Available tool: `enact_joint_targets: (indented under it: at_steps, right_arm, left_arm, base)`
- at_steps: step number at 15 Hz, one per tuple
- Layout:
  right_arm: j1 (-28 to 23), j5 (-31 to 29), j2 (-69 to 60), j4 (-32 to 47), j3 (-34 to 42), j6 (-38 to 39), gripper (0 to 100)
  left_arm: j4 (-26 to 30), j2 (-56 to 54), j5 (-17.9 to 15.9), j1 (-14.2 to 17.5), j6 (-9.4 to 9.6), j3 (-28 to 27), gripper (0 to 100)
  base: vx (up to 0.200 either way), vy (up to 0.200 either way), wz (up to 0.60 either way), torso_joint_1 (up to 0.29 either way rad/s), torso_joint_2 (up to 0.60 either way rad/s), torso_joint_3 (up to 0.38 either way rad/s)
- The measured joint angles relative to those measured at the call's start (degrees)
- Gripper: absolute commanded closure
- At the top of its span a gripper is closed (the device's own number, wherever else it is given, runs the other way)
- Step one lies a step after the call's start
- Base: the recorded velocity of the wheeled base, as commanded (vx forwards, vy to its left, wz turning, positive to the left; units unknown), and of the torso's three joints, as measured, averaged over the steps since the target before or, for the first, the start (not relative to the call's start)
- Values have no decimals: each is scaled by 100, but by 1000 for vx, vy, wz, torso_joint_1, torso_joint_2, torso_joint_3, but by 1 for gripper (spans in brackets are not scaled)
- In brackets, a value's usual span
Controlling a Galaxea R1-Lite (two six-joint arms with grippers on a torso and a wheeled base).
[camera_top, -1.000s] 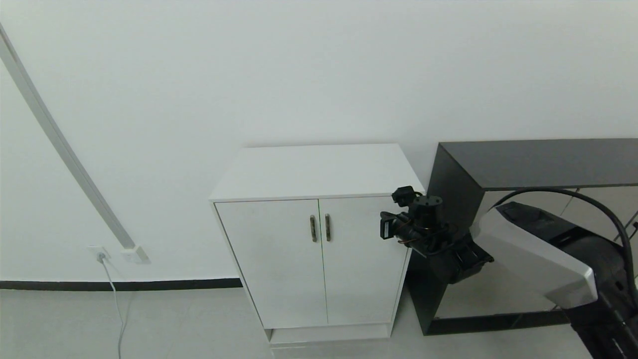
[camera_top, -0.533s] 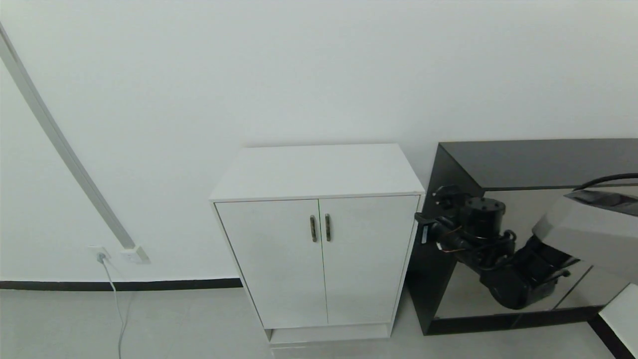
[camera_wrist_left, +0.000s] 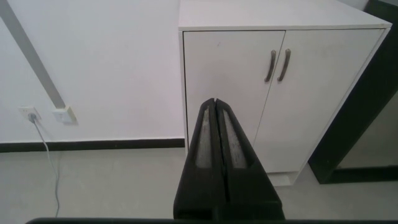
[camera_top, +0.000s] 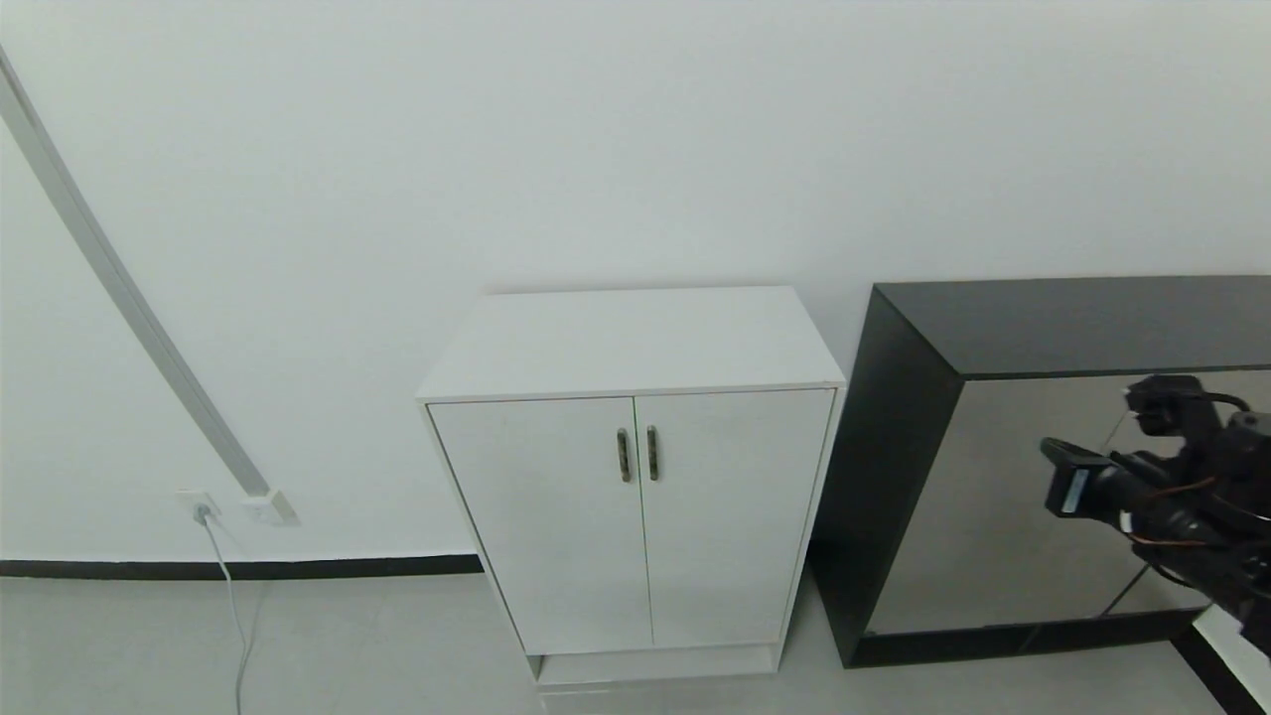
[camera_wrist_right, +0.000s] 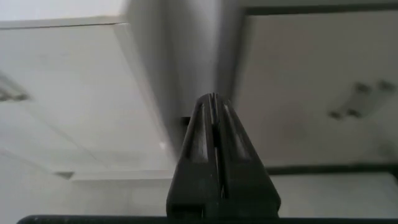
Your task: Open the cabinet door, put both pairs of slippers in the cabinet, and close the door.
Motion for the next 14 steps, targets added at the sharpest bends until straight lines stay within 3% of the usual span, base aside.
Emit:
enact_joint_targets:
  at_steps: [3, 7, 10, 14]
  right_arm:
    - [-741, 90, -958, 96, 850, -229, 100]
    - [-1253, 350, -2169, 675, 1381, -366, 100]
    - [-1389, 612, -3390, 2092, 1502, -432, 100]
    - [-1428, 1064, -5203, 4812, 1514, -491, 100]
  left_arm:
    - [-2, 0, 2, 0, 0, 0, 100]
    - [-2, 0, -2, 0, -5, 0, 100]
    - [-2, 0, -5, 0, -7, 0, 100]
    - [-2, 0, -5, 0, -7, 0, 100]
  base:
    - [0, 0, 0, 0, 0, 0]
    - [0, 0, 0, 0, 0, 0]
    - [0, 0, 0, 0, 0, 0]
    - [0, 0, 0, 0, 0, 0]
